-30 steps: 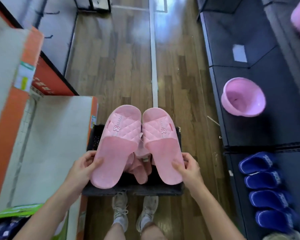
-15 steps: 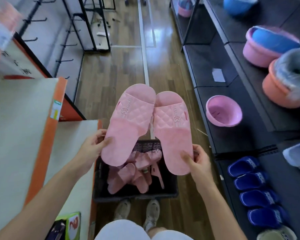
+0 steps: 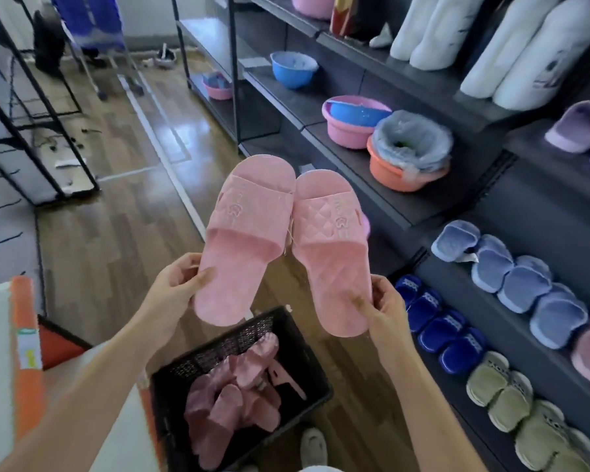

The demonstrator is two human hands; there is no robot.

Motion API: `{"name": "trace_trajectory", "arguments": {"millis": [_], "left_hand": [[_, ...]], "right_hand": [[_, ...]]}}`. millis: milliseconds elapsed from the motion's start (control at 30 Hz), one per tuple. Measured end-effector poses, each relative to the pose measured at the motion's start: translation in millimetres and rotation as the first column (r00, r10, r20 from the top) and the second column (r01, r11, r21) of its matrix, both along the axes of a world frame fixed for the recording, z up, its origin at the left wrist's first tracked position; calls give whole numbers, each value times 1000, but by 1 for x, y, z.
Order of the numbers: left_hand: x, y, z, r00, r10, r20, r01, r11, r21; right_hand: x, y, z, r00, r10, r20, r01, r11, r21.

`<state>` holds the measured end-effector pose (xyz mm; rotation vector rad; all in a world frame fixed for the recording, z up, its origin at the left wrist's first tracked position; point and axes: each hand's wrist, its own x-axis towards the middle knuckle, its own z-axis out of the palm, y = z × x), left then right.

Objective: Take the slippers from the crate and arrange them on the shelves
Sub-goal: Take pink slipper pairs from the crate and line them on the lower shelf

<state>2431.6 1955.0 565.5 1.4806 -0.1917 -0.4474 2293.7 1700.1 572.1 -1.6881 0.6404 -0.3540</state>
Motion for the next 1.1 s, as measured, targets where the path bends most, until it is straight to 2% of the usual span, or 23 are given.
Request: {"name": "trace_trajectory", "arguments": {"millis": [233,367,567,867,1100], "left_hand": [[1,-50,39,977,-209,35,209,978,-12],[-16,-90,61,933,-347,99,350,937,-15],[-62,-153,80,875,-472,110,479,877,-44],[-211,-247,96,812,-577,90,580,815,-8],[-331,-296,79,742,-667,70,666,745,48]], "right_hand": [[-55,-8,33,962,-255,95,252,967,41],[-95,-19,46,911,-384,149,374,923,86],[-169,-42,65,823,-523,221,522,850,71],[-334,-74,71,681,-694,235,689,715,115],[-462,-89,64,593,-779,204,769,623,143]]}}
